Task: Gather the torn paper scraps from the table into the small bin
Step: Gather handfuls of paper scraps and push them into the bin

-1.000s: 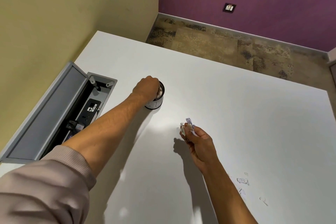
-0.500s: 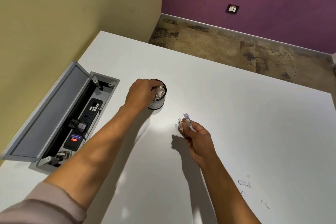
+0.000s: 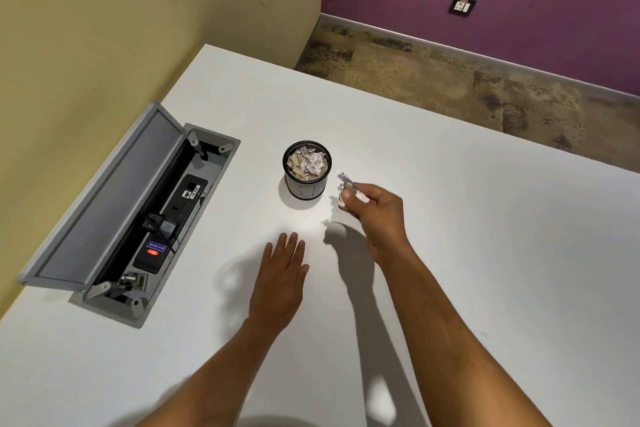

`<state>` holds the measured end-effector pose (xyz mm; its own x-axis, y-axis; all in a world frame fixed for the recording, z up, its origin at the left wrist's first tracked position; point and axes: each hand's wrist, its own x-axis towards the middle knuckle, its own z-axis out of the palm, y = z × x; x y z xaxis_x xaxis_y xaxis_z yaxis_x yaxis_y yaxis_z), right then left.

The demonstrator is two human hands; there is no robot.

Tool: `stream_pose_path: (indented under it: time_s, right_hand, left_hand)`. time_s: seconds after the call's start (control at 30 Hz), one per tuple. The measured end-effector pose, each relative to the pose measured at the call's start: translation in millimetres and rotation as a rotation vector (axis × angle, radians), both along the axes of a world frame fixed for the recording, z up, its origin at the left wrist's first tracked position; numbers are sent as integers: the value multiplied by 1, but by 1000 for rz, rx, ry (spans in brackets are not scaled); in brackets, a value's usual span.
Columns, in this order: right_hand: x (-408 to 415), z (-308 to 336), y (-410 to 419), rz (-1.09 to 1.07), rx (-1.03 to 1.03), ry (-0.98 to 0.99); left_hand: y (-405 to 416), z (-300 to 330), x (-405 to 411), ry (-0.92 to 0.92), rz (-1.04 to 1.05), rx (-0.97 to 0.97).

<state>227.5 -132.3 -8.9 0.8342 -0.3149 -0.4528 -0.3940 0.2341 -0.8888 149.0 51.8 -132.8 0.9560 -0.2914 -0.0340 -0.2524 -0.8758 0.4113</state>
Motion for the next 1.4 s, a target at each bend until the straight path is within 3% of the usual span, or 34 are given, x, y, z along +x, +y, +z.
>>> stream_pose_path:
  time_s: [0.23, 0.47, 0.57, 0.7, 1.07, 1.4]
  right_hand:
    - [53, 11, 15, 171, -547, -59]
    - [88, 16, 47, 644, -1124, -78]
    - [97, 11, 59, 829, -1248, -33]
    - [101, 7, 66, 945, -1306, -16]
    - [115, 29, 45, 1046, -1220, -48]
    - [114, 20, 52, 1034, -1193, -91]
  left_hand:
    - [1, -8, 0, -18, -65, 120]
    - [0, -8, -1, -21, -68, 114]
    - [0, -11, -1, -23, -65, 111]
    - [1, -12, -2, -26, -63, 128]
    - [1, -12, -2, -25, -68, 147]
    - [0, -13, -2, -30, -67, 140]
